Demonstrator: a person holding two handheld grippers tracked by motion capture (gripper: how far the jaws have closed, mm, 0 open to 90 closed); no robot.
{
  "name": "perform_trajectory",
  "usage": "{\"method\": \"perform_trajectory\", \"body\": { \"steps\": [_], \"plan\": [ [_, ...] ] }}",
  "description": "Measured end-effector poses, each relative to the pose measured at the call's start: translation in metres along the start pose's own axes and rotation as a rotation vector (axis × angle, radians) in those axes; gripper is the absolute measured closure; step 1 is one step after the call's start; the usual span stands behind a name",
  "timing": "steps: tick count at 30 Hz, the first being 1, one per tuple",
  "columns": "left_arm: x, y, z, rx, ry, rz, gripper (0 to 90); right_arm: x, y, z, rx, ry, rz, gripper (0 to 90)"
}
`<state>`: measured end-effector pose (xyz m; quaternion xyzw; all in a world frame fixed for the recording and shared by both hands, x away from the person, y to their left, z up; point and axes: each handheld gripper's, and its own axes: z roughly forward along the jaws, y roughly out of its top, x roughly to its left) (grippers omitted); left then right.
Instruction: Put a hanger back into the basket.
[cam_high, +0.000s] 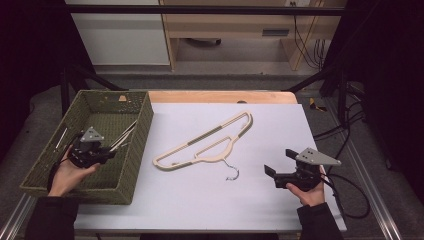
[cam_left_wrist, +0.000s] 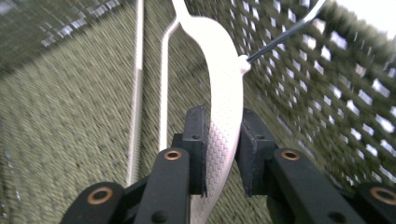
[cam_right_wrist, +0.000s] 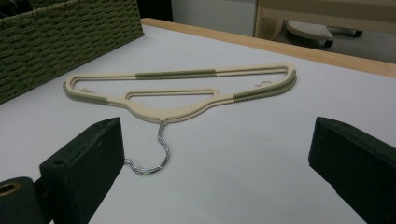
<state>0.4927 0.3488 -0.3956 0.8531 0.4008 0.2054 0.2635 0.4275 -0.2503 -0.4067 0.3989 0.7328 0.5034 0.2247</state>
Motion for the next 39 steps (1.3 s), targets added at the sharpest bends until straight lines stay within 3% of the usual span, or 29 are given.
{"method": "perform_trajectory", "body": {
  "steps": [15,20,22,24,25,27,28,29,30,32,35,39],
  "plan": [
    [-0.001,0.001,-0.001,-0.004,-0.018,-0.004,69.1,0.001,0.001,-0.001,-0.006,0.001,0.003,4.1],
    [-0.002,0.003,-0.015,-0.073,-0.014,-0.017,64.1,0.001,0.001,-0.001,-0.007,0.001,0.003,4.1],
    [-0.003,0.004,-0.025,-0.141,0.003,-0.037,59.1,0.002,0.002,-0.001,-0.008,0.001,0.001,4.2],
    [-0.004,0.006,-0.033,-0.185,0.013,-0.06,53.8,0.003,0.003,-0.001,-0.011,0.0,-0.002,4.2],
    [-0.004,0.006,-0.033,-0.185,0.013,-0.06,50.7,0.003,0.003,-0.001,-0.011,0.0,-0.002,4.2],
    [-0.007,0.008,-0.044,-0.285,0.027,-0.104,44.9,0.004,0.004,-0.001,-0.014,-0.001,-0.004,4.3],
    [-0.007,0.008,-0.044,-0.285,0.027,-0.104,42.2,0.004,0.004,-0.001,-0.014,-0.001,-0.004,4.3],
    [-0.01,0.009,-0.052,-0.35,0.023,-0.131,39.9,0.004,0.005,-0.001,-0.017,-0.002,-0.005,4.3],
    [-0.012,0.01,-0.056,-0.374,0.019,-0.135,38.3,0.005,0.005,-0.001,-0.017,-0.001,-0.003,4.4],
    [-0.019,0.013,-0.063,-0.419,0.012,-0.138,34.2,0.005,0.007,0.0,-0.021,-0.001,0.003,4.4],
    [-0.028,0.017,-0.066,-0.444,-0.008,-0.123,27.7,0.007,0.008,0.003,-0.025,0.0,0.009,4.4],
    [-0.052,0.03,-0.069,-0.499,-0.052,-0.094,22.6,0.01,0.01,0.006,-0.027,0.004,0.016,4.4]
  ]
}}
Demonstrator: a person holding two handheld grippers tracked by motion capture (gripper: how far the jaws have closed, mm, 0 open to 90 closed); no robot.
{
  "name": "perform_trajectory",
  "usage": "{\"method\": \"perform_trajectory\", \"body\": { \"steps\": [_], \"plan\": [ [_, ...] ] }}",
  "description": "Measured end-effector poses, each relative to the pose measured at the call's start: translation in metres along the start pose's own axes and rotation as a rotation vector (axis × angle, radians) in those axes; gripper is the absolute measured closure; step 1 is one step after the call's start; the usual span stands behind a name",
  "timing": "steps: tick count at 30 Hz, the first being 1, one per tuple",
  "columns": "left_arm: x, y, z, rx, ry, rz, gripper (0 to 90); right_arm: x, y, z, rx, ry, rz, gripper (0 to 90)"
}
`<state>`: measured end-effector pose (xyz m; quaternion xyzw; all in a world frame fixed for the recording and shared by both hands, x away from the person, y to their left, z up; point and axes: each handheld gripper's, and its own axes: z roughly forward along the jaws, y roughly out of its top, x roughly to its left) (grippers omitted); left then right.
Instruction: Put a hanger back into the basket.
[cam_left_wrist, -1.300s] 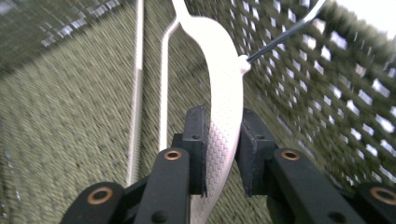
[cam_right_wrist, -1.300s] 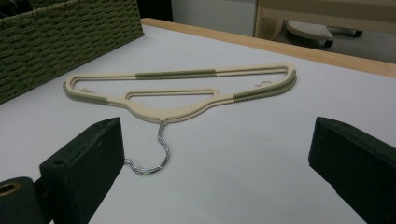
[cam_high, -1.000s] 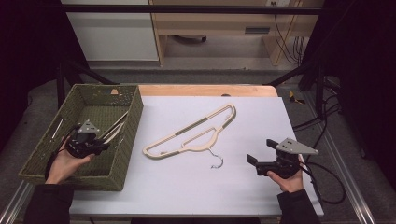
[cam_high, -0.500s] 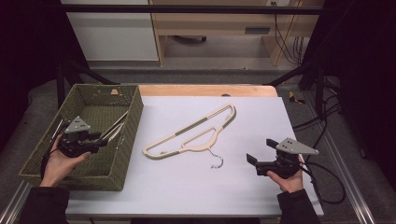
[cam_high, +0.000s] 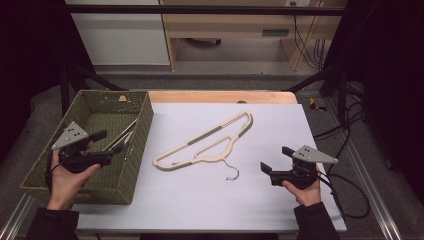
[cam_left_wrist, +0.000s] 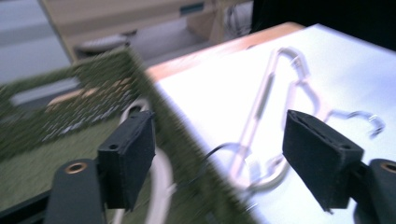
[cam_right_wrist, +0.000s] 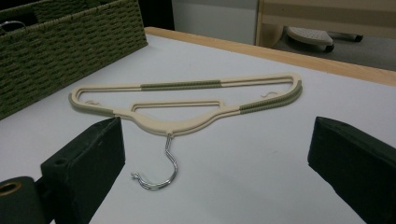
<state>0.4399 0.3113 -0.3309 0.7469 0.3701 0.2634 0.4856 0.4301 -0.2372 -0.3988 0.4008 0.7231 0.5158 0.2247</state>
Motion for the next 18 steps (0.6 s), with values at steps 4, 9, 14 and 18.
{"method": "perform_trajectory", "body": {
  "steps": [4,9,14,18],
  "plan": [
    [-0.039,0.009,0.015,-0.035,-0.041,0.041,16.0,0.005,0.005,0.006,-0.001,0.013,0.01,4.4],
    [-0.064,0.007,0.027,-0.054,-0.078,0.05,13.5,0.011,0.009,0.014,0.001,0.025,0.012,4.4],
    [-0.086,-0.003,0.045,-0.038,-0.112,0.041,11.8,0.016,0.01,0.022,0.011,0.032,0.014,4.1],
    [-0.099,-0.017,0.058,-0.024,-0.167,0.023,12.0,0.021,0.012,0.031,0.026,0.041,0.009,4.2]
  ]
}}
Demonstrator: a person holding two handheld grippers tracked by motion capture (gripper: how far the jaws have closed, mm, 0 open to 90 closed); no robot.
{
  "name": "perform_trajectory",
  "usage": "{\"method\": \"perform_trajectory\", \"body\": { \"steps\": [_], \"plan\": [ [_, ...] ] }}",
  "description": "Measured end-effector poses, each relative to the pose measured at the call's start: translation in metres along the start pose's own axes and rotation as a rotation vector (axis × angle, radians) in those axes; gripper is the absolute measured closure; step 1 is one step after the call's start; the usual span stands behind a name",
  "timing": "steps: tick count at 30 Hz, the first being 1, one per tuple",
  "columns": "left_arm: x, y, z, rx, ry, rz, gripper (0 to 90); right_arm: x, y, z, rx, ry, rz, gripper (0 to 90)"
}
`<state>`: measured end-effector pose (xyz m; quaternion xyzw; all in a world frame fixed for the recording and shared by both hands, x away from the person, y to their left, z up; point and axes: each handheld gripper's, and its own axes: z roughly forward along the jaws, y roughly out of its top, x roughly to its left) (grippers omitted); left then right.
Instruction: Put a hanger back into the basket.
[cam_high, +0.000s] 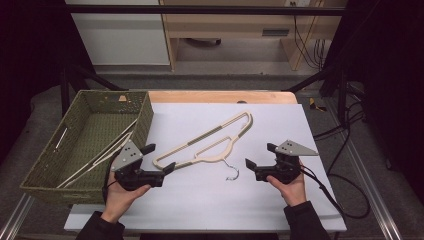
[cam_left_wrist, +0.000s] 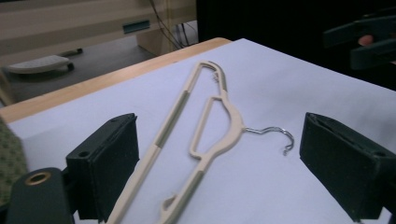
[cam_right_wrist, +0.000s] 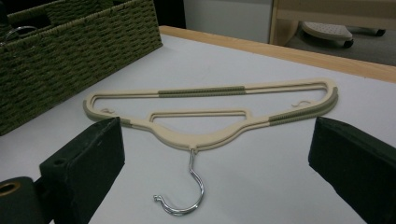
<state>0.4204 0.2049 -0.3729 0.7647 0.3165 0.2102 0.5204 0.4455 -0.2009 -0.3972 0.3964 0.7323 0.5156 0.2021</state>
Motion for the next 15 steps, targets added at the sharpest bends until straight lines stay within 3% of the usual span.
{"method": "perform_trajectory", "body": {
  "steps": [4,6,15],
  "plan": [
    [-0.006,-0.007,0.006,0.019,-0.025,0.009,11.9,0.004,0.002,0.009,0.005,0.003,0.006,4.8],
    [-0.01,-0.012,0.011,0.032,-0.059,0.011,11.5,0.008,0.003,0.016,0.021,-0.004,-0.001,5.9],
    [-0.014,-0.029,0.021,0.089,-0.085,0.016,6.9,0.017,0.004,0.05,0.089,-0.009,0.0,9.4]
  ]
}}
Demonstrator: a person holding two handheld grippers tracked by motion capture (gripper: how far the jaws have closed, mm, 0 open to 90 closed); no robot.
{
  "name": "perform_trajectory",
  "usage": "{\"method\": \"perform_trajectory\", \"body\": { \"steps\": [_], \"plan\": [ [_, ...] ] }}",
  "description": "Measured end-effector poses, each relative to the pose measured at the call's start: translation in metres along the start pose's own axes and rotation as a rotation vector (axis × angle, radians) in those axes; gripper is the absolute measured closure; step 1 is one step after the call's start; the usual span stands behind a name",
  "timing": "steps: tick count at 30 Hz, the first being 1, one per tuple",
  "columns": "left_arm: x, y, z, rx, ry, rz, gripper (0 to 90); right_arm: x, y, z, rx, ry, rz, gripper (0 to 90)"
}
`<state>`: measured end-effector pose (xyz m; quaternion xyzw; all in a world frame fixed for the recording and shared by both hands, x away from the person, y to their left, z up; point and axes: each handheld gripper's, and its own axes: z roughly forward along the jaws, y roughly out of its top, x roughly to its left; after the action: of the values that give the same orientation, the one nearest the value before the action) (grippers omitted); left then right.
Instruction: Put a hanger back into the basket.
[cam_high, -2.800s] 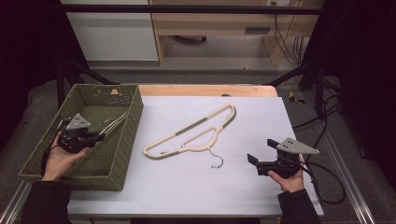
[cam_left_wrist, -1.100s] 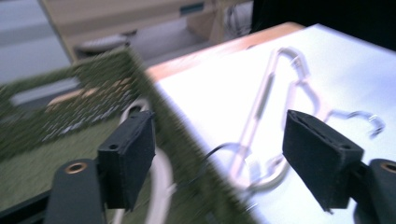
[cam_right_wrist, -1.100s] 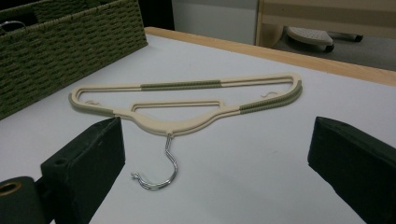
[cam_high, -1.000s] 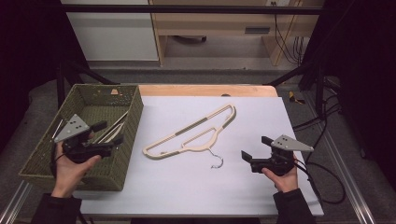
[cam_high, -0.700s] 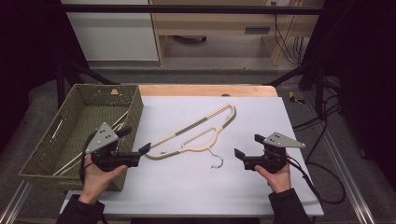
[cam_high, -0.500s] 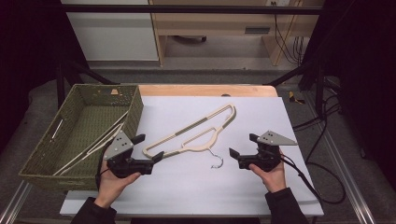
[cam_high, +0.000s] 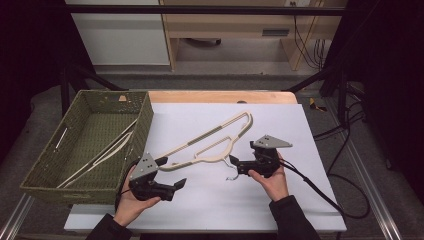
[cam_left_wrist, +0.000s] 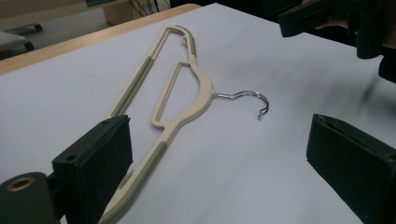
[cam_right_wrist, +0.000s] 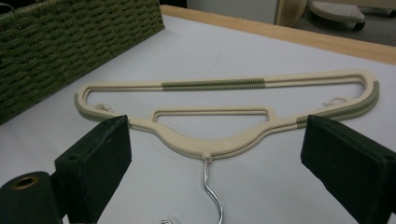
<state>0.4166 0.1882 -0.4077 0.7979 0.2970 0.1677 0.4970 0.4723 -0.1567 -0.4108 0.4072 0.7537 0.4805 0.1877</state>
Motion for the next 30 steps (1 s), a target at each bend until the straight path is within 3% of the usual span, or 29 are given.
{"method": "perform_trajectory", "body": {
  "steps": [4,18,21,27,30],
  "plan": [
    [0.003,-0.004,0.002,0.01,-0.001,-0.023,7.0,0.001,-0.002,0.015,0.034,-0.01,0.013,12.4],
    [0.005,-0.01,0.008,0.034,-0.006,-0.032,7.3,0.006,-0.014,0.056,0.162,-0.029,0.013,28.6],
    [0.005,-0.01,0.008,0.031,-0.006,-0.033,7.6,0.005,-0.019,0.064,0.2,-0.06,0.018,36.3],
    [0.004,-0.011,0.01,0.041,-0.006,-0.028,7.6,0.004,-0.027,0.073,0.238,-0.079,0.001,46.2],
    [0.004,-0.011,0.009,0.041,-0.006,-0.026,7.7,0.003,-0.032,0.078,0.268,-0.084,0.0,55.5]
  ]
}}
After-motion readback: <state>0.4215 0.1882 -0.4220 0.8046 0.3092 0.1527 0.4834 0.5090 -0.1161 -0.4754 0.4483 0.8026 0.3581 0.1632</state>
